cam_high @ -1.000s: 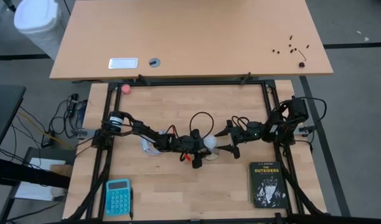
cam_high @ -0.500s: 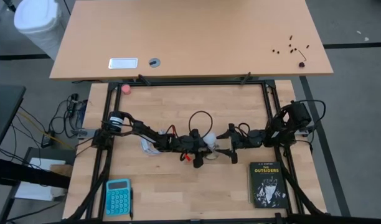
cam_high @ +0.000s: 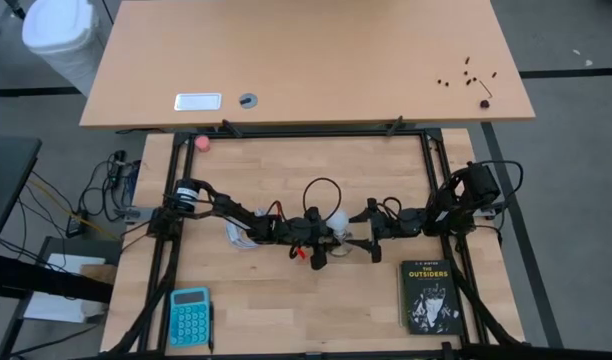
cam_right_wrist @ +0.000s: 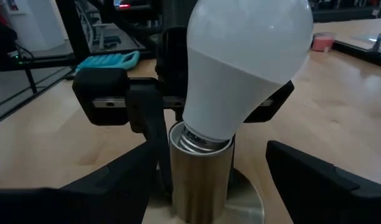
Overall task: Screw lightbulb
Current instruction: Insert the white lightbulb into the silver lamp
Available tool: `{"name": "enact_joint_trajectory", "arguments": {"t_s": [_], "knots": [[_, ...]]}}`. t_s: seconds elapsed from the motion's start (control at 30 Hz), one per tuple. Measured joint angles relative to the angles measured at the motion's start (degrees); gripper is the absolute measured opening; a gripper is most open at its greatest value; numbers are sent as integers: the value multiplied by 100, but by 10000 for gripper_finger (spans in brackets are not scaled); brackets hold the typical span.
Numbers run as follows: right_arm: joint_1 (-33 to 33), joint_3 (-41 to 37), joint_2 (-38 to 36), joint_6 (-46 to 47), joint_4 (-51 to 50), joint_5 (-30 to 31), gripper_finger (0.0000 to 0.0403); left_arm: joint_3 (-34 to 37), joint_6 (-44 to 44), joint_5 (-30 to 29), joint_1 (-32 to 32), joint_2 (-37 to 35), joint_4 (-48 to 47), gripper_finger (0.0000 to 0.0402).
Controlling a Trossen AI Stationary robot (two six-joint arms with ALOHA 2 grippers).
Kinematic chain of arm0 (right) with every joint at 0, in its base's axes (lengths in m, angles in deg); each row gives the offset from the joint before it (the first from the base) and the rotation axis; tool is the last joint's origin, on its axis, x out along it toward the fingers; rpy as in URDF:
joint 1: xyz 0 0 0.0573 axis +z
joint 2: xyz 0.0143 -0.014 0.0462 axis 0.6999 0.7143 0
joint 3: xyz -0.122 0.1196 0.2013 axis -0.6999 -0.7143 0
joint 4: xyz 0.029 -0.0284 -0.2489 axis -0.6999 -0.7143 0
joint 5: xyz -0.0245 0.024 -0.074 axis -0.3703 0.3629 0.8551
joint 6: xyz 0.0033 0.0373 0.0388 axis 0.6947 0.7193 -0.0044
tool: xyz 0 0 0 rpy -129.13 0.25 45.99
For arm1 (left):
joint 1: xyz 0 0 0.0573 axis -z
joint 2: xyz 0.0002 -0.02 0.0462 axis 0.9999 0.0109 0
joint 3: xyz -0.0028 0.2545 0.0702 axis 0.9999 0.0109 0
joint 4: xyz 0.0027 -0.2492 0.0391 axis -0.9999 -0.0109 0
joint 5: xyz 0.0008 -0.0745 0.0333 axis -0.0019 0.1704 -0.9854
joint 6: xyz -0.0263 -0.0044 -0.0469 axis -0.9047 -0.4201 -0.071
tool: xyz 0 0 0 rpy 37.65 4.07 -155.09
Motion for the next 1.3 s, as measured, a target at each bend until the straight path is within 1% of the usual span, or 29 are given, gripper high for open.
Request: {"name": "enact_joint_trajectory", "arguments": {"t_s": [0.6,0.77,0.9,1.3], "knots": [[-8,-26,-6,51,2,5,309,0,15,3,0,0,13,188],[-9,-161,-7,213,82,224,309,0,15,3,0,0,15,188],[-7,-200,-7,340,91,227,309,-2,15,-6,0,0,15,188],[-7,-191,-7,345,110,211,309,-4,15,-26,0,0,16,188]]}}
